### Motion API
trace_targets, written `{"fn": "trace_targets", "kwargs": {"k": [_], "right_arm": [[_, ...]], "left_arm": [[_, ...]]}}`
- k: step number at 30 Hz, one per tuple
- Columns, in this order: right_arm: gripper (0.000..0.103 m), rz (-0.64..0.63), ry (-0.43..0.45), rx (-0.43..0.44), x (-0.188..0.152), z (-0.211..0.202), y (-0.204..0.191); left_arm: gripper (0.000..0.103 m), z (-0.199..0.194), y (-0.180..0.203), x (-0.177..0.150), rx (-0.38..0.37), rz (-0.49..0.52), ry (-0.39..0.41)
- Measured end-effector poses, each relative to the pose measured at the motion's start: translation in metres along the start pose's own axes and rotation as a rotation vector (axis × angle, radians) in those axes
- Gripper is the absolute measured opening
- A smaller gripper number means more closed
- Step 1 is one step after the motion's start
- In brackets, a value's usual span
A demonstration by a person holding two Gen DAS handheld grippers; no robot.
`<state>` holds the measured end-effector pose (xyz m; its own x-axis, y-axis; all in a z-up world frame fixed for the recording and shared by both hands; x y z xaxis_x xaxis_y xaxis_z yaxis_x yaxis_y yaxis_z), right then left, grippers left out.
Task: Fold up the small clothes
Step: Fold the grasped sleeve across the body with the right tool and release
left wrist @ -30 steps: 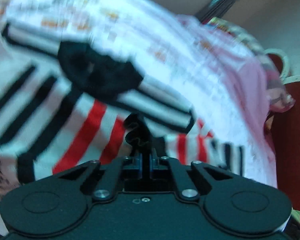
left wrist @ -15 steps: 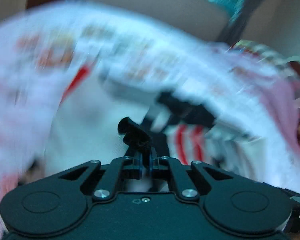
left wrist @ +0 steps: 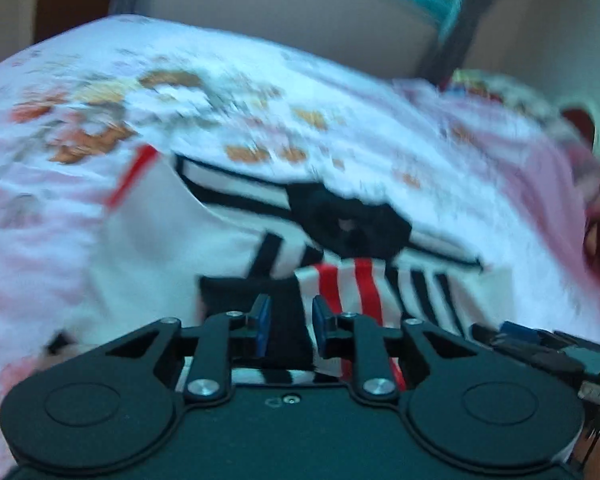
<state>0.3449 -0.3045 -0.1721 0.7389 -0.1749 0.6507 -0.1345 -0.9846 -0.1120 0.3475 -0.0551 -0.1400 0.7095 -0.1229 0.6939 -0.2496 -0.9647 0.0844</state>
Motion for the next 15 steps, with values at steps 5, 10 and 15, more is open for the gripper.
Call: {"fn": "trace_targets", "kwargs": {"k": [5, 10, 15], "right_arm": [[0.047, -0.038, -0.022, 0.003, -0.008, 0.013, 0.0], [0.048, -0.061, 0.082, -0.027, 0.019, 0.002, -0.001], [0.07, -0.068, 0.008, -0.089, 0.017, 0.047, 0.005]], "left_arm": [[0.022, 0.029, -0.01, -0.021, 0.072, -0.024, -0.064], [0.026, 0.029, -0.01, 0.004, 0.092, 0.023, -0.053], [0.027, 0.055, -0.006, 0.002, 0.119, 0.091, -0.084]]}}
Point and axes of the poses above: each gripper's, at about its wrist camera, not at the fingertips, and z roughly the way its jaws point, y to its right, x to its top, the point moved 2 cm from there along z, roughly the way its jaws point, and after that the axes turned 14 degrees about z, right-handed, at the moved point
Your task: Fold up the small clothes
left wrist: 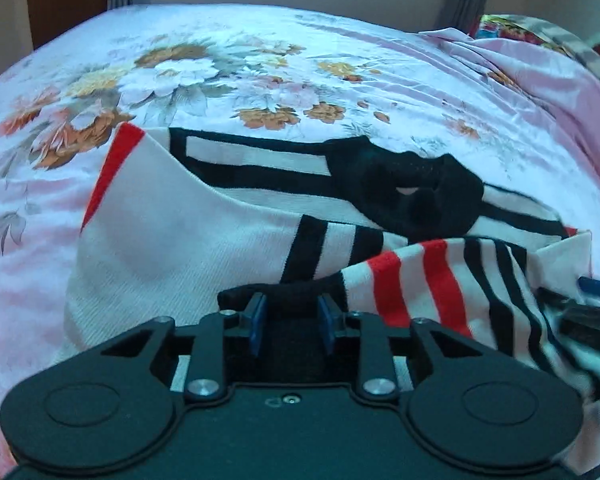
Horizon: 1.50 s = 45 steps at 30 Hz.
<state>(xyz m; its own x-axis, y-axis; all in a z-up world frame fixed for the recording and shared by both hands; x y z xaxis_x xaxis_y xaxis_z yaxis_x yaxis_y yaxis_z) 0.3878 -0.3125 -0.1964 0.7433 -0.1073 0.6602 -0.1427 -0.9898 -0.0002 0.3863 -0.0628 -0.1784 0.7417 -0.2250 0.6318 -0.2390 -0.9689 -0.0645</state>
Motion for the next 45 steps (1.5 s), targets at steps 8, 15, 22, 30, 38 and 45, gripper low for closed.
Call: {"fn": "trace_targets", "kwargs": {"k": [8, 15, 22, 30, 38, 45], "right_arm": [[0.079, 0.065, 0.045, 0.031, 0.005, -0.033, 0.012], [0.08, 0.037, 0.072, 0.074, -0.047, -0.04, -0.003], [0.08, -0.002, 0.089, 0.074, -0.03, -0.066, -0.02], [0.08, -0.072, 0.13, 0.145, 0.006, -0.051, -0.069], [0.096, -0.006, 0.021, 0.14, -0.008, 0.01, -0.087], [0.096, -0.036, 0.107, 0.127, -0.021, -0.044, -0.075]], "left_arm": [[0.027, -0.025, 0.009, -0.021, 0.017, 0.088, 0.05], [0.029, -0.035, 0.009, -0.04, 0.014, 0.091, 0.065], [0.03, -0.049, -0.007, -0.019, 0.009, 0.027, 0.081], [0.028, 0.005, -0.074, 0.014, 0.096, -0.067, 0.012], [0.028, 0.024, -0.087, 0.015, 0.12, -0.088, 0.033], [0.03, -0.023, -0.052, -0.027, 0.155, 0.097, 0.042]]}}
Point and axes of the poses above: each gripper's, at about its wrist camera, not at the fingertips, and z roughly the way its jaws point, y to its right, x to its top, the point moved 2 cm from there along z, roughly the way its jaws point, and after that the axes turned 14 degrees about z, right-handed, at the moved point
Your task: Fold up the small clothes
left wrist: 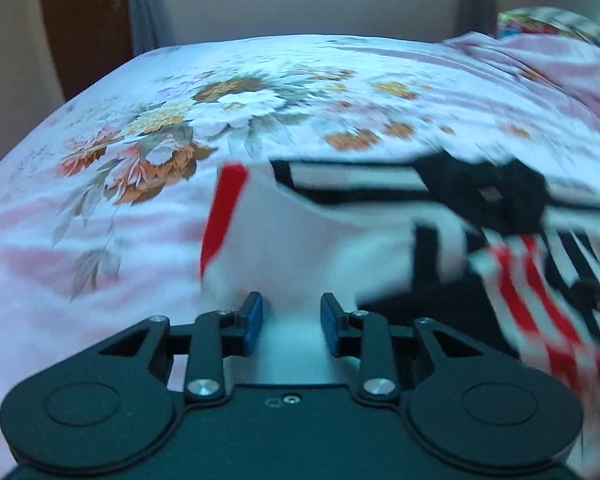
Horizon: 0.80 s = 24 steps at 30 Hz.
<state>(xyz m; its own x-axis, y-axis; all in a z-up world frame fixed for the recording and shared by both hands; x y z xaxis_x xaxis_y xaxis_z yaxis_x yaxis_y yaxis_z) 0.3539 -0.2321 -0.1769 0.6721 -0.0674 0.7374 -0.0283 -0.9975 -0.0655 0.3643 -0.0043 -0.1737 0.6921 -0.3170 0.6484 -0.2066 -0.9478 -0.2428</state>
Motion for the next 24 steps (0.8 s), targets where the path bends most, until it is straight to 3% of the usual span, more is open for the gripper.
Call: {"fn": "trace_targets", "kwargs": {"k": [2, 5, 9, 12, 18, 20, 22, 24], "right_arm": [[0.096, -0.053, -0.061, -0.011, -0.025, 0.001, 0.0], [0.096, 0.084, -0.089, 0.017, -0.021, -0.006, 0.015], [0.096, 0.09, 0.009, -0.014, -0.014, -0.04, 0.021], [0.096, 0.114, -0.152, -0.012, -0.034, -0.022, 0.033], [0.096, 0.207, -0.066, 0.022, -0.03, -0.063, 0.051], [0.096, 0.16, -0.149, 0.01, -0.046, -0.057, 0.049], [0.096, 0.083, -0.126, -0.01, -0.058, -0.058, 0.043], [0.096, 0.091, -0.123, -0.017, -0.059, -0.067, 0.04]], "left_arm": [[0.03, -0.013, 0.005, -0.016, -0.007, 0.018, 0.005], [0.03, -0.029, 0.008, -0.027, 0.004, 0.028, 0.002], [0.034, -0.051, 0.008, -0.03, -0.001, -0.002, 0.015], [0.035, -0.044, 0.01, -0.036, -0.004, 0.014, -0.019], [0.04, -0.067, 0.008, -0.041, -0.034, -0.05, -0.011], [0.042, -0.063, 0.013, -0.055, -0.049, -0.053, -0.048], [0.044, -0.062, 0.018, -0.068, -0.031, -0.046, -0.035], [0.044, -0.066, 0.024, -0.071, -0.012, -0.035, -0.029]]}}
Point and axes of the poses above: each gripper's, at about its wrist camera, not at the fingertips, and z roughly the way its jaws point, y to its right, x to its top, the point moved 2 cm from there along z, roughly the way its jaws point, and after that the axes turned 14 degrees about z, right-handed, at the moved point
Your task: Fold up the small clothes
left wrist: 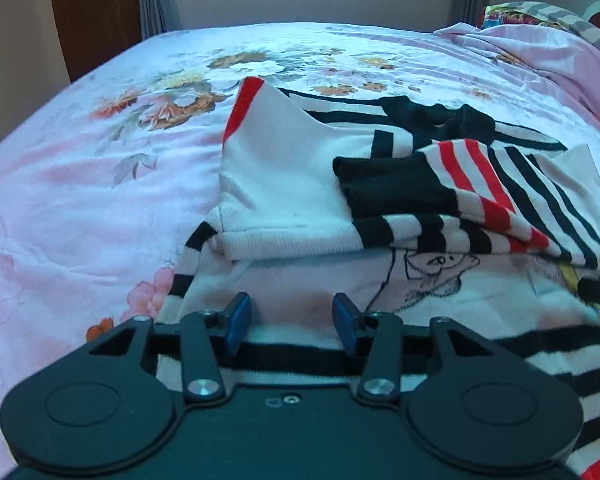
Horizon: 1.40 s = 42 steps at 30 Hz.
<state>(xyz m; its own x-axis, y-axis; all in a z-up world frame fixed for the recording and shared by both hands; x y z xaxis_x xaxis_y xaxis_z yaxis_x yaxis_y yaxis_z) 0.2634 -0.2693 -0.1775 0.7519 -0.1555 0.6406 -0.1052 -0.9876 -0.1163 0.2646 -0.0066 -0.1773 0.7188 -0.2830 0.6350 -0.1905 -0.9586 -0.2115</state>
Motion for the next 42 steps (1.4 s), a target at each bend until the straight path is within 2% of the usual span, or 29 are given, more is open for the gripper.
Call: {"fn": "trace_targets", "kwargs": {"k": [2, 5, 7, 9, 11, 13, 16, 18, 20, 23, 27, 29, 37, 42], "right_arm": [[0.096, 0.033, 0.014, 0.051, -0.001, -0.016, -0.001], [0.096, -0.047, 0.051, 0.065, -0.018, -0.039, -0.011], [0.096, -0.053, 0.029, 0.082, -0.035, -0.041, -0.016], [0.096, -0.039, -0.029, 0.085, -0.058, -0.035, -0.017], [0.096, -0.059, -0.004, 0.071, -0.075, -0.035, -0.02], [0.096, -0.028, -0.018, 0.067, -0.072, -0.043, -0.02], [0.096, -0.017, 0.028, 0.093, -0.075, -0.068, -0.023], [0.096, -0.043, -0.037, 0.119, -0.088, -0.065, -0.026], [0.096, -0.06, -0.022, 0.105, -0.105, -0.065, -0.029], [0.096, -0.024, -0.032, 0.099, -0.106, -0.071, -0.028], [0.096, -0.036, -0.022, 0.098, -0.116, -0.084, -0.023], [0.099, -0.026, -0.021, 0.098, -0.123, -0.085, -0.019], [0.103, -0.004, -0.064, 0.094, -0.133, -0.093, -0.013], [0.103, 0.01, -0.132, 0.099, -0.127, -0.087, -0.011]], "left_arm": [[0.043, -0.008, 0.003, -0.001, -0.013, 0.003, -0.007], [0.044, -0.021, 0.008, -0.01, -0.046, 0.018, 0.001], [0.044, -0.025, 0.011, -0.021, -0.054, 0.006, -0.004], [0.044, -0.028, 0.018, -0.032, -0.044, 0.017, 0.013], [0.044, -0.033, 0.023, -0.038, -0.023, 0.047, 0.022], [0.044, -0.042, 0.022, -0.037, -0.05, 0.018, 0.006], [0.045, -0.054, 0.023, -0.047, -0.085, 0.007, -0.001], [0.046, -0.057, 0.029, -0.061, -0.078, 0.033, 0.007], [0.046, -0.063, 0.036, -0.069, -0.055, 0.06, 0.021], [0.046, -0.072, 0.037, -0.074, -0.065, 0.055, 0.012], [0.048, -0.082, 0.036, -0.085, -0.072, 0.049, 0.015], [0.048, -0.087, 0.038, -0.091, -0.069, 0.053, 0.018], [0.048, -0.101, 0.039, -0.104, -0.076, 0.053, 0.018], [0.048, -0.103, 0.04, -0.103, -0.072, 0.052, 0.0]]}}
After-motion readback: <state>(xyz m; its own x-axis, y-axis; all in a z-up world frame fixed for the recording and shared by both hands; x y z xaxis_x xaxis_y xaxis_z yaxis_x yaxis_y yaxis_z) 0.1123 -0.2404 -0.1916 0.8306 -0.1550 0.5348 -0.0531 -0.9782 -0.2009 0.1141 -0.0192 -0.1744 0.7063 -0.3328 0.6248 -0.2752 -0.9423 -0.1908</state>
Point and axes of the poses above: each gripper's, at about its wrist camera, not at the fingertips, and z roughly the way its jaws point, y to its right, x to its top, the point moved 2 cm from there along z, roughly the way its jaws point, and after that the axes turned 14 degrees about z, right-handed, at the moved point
